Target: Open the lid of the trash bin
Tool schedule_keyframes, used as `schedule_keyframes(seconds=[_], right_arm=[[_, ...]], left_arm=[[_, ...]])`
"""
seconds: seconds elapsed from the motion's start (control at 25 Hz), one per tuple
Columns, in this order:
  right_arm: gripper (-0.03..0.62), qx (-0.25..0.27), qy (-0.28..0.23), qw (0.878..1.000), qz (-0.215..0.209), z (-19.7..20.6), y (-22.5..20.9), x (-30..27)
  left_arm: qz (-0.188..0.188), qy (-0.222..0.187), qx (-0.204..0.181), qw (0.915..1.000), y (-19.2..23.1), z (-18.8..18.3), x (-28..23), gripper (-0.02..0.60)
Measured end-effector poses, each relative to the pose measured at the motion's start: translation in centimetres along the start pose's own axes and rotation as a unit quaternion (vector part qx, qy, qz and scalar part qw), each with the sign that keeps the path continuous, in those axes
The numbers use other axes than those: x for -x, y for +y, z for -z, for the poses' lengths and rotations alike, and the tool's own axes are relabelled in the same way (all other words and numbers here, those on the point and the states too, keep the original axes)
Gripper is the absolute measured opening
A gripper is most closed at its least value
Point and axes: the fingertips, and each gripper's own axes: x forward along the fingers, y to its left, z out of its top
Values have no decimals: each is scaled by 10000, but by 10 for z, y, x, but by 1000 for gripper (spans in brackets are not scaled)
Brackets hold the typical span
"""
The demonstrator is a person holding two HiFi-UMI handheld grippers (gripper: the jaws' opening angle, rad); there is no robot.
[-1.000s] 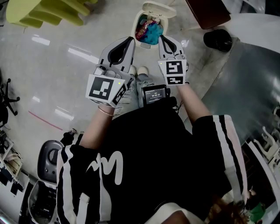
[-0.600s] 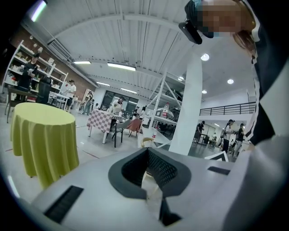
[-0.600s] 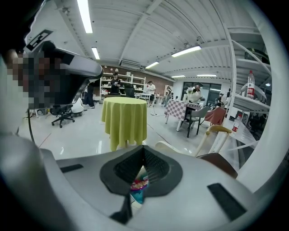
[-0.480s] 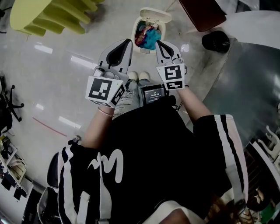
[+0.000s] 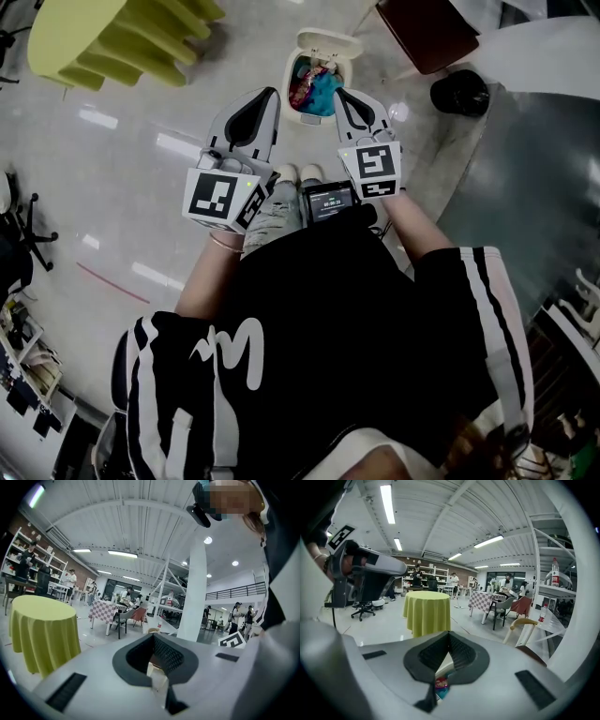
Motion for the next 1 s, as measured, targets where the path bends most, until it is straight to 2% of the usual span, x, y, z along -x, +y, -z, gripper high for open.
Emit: schedule_keyframes(seconds=[0.44, 1.0], right_arm=[[3, 48, -497, 9987, 85, -45, -2, 15], [3, 168, -1094, 9936, 223, -90, -8, 44]], left_arm=[[-96, -235, -119, 9996, 7, -26, 4, 7], [-62, -404, -423, 9983, -7, -53, 11, 7]])
